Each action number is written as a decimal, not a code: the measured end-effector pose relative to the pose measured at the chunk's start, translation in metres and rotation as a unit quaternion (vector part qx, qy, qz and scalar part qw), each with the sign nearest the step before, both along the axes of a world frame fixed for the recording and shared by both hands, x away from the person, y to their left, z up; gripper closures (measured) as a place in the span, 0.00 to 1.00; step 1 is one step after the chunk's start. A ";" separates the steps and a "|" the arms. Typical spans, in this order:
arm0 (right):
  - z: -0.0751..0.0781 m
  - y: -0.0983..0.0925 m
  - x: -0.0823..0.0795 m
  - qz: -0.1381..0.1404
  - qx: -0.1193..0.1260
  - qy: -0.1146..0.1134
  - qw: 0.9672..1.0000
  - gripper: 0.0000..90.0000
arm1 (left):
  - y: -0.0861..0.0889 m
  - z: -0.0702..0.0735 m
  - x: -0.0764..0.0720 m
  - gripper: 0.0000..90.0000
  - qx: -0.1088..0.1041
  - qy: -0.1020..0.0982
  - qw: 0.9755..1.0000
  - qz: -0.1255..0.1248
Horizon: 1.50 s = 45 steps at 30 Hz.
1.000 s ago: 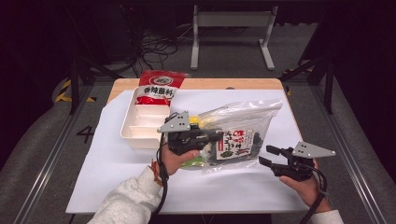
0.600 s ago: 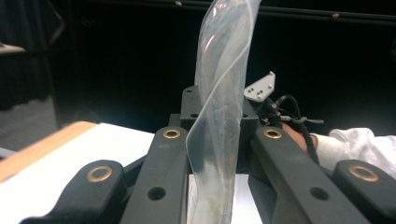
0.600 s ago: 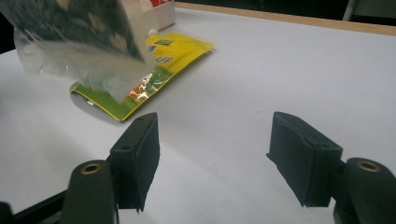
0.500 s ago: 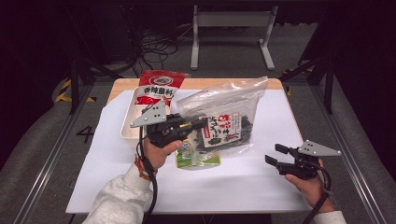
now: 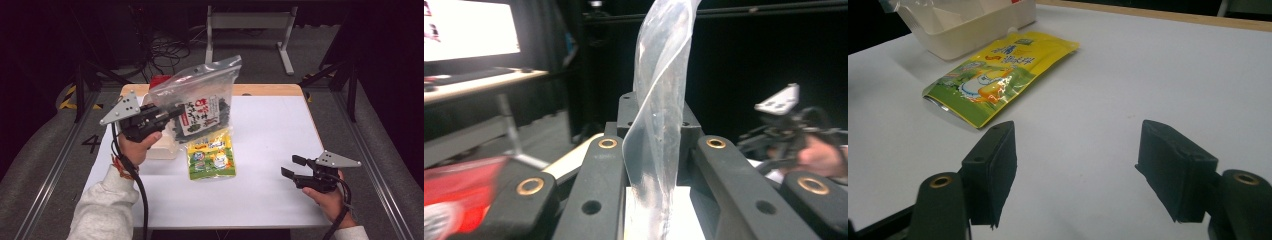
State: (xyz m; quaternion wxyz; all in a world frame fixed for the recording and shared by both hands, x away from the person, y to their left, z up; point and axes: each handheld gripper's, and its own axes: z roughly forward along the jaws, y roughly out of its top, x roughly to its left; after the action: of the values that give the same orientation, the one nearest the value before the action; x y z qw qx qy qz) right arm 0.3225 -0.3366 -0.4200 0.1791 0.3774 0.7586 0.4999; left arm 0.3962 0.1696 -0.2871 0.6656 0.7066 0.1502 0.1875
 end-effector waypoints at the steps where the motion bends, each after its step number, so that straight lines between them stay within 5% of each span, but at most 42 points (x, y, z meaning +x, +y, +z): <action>1: 0.000 0.001 0.000 0.000 -0.002 0.000 1.000 0.36 | 0.005 0.002 0.003 0.90 0.003 -0.003 1.000 0.011; 10: -0.002 0.005 0.000 0.007 -0.007 0.004 1.000 0.37 | 0.043 0.002 0.025 0.90 0.042 -0.007 0.995 0.086; 19: -0.005 0.006 0.002 0.000 -0.010 0.007 1.000 0.35 | 0.062 -0.003 0.039 0.90 0.077 -0.009 0.989 0.125; 26: -0.007 0.007 0.002 -0.001 -0.013 0.013 1.000 0.34 | 0.068 -0.008 0.044 0.89 0.088 -0.001 0.986 0.141; 29: -0.007 0.008 0.003 0.001 -0.014 0.013 1.000 0.33 | 0.067 -0.014 0.047 0.89 0.106 0.002 0.983 0.153; 35: -0.008 0.009 0.002 0.002 -0.016 0.014 1.000 0.33 | 0.070 -0.021 0.053 0.89 0.096 0.010 0.983 0.156; 37: -0.009 0.010 0.003 0.004 -0.017 0.017 1.000 0.33 | 0.066 -0.021 0.055 0.89 0.116 0.006 0.979 0.167; 42: -0.010 0.013 0.002 0.008 -0.024 0.020 0.999 0.33 | 0.069 -0.021 0.054 0.89 0.102 0.009 0.982 0.157; 45: -0.010 0.013 0.002 0.009 -0.024 0.020 0.999 0.33 | 0.069 -0.023 0.054 0.89 0.112 0.009 0.981 0.160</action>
State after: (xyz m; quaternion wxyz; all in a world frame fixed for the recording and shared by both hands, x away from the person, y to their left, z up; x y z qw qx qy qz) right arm 0.3244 -0.3241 -0.4299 0.1689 0.3761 0.7771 0.4756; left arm 0.4503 0.2383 -0.3098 0.5424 0.7449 0.2453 0.3012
